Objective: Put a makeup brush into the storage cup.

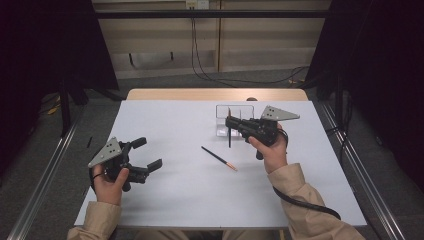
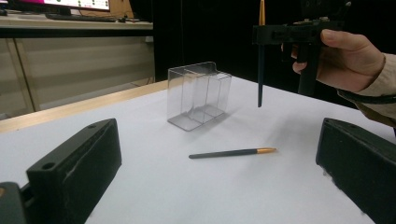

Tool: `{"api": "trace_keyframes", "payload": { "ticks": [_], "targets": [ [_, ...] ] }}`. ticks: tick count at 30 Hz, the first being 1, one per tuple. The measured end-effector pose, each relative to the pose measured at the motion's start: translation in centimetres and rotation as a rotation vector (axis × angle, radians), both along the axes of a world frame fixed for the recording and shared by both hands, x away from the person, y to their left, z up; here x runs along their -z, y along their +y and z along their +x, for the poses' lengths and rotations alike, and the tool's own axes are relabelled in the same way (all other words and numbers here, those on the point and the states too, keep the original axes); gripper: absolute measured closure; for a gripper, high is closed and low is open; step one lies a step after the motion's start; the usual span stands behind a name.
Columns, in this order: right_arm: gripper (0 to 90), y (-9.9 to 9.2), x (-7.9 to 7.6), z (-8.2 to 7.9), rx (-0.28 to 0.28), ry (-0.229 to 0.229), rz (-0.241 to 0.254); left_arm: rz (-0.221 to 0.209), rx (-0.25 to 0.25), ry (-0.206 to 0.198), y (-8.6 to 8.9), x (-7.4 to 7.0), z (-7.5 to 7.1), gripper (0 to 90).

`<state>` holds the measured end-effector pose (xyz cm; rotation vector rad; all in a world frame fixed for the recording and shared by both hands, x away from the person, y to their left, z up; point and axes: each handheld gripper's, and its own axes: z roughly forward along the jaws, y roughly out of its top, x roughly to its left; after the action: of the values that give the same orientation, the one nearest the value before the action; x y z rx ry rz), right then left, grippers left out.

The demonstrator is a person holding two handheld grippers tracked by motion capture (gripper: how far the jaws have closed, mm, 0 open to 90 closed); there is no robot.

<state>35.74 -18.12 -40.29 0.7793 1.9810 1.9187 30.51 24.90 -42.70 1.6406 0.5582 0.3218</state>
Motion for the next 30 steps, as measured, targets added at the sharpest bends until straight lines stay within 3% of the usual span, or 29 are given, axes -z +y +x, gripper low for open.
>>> {"api": "trace_keyframes", "payload": {
  "ticks": [12, 30],
  "targets": [
    [83.7, -0.8, -0.2, 1.0, 0.030, -0.010, -0.006, 0.000, -0.014, -0.005, 1.3, 0.3, -0.2, 0.1],
    [83.7, -0.9, -1.1, 1.4, 0.043, -0.038, -0.006, 0.004, -0.007, -0.003, 1.3, 0.5, -0.2, 0.1]
  ]
}}
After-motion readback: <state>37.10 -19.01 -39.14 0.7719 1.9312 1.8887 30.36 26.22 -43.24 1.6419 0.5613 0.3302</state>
